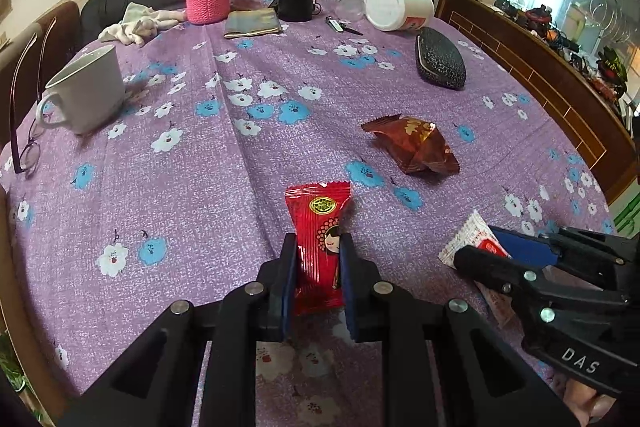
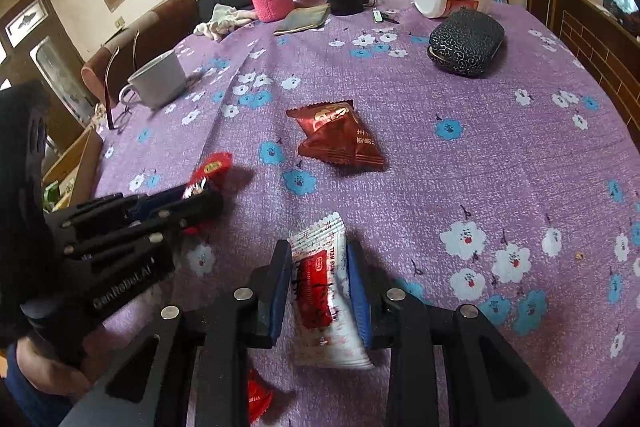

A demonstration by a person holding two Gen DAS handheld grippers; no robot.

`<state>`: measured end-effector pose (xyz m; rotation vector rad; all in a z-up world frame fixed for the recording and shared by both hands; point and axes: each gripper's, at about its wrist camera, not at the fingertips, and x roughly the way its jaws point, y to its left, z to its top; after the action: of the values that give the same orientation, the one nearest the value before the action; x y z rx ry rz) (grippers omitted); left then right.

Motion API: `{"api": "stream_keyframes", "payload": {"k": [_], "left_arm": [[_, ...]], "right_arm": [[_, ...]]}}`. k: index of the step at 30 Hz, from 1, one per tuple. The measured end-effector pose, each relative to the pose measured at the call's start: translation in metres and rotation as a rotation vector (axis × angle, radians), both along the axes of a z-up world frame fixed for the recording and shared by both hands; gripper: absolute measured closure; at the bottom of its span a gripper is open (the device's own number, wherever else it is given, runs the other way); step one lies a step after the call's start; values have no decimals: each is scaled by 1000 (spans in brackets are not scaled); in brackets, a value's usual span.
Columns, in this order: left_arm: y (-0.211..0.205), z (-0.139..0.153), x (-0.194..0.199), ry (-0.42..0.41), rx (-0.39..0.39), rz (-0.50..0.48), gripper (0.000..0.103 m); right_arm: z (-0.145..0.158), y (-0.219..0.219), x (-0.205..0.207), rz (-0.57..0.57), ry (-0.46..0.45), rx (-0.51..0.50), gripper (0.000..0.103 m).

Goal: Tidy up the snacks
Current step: 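Carry the red candy bar and white packet over the cardboard box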

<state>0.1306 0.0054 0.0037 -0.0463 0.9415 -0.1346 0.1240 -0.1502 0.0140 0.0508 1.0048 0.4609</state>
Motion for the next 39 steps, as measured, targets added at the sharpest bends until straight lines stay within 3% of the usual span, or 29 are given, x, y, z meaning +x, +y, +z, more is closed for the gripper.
{"api": "stream_keyframes", "payload": {"k": [10, 14, 18, 27, 39], "left_arm": [[12, 20, -10, -64, -33, 30, 84], [15, 26, -12, -88, -36, 44, 84], [15, 28, -14, -103, -28, 53, 84], [14, 33, -17, -140, -14, 65, 84], [18, 45, -22, -201, 12, 99, 84]], "right_arm": [[-3, 19, -18, 71, -73, -206, 68], [-2, 18, -19, 75, -86, -218, 75], [1, 11, -16, 32, -87, -187, 77], [28, -2, -24, -7, -162, -13, 77], [30, 1, -24, -22, -167, 37, 77]]}}
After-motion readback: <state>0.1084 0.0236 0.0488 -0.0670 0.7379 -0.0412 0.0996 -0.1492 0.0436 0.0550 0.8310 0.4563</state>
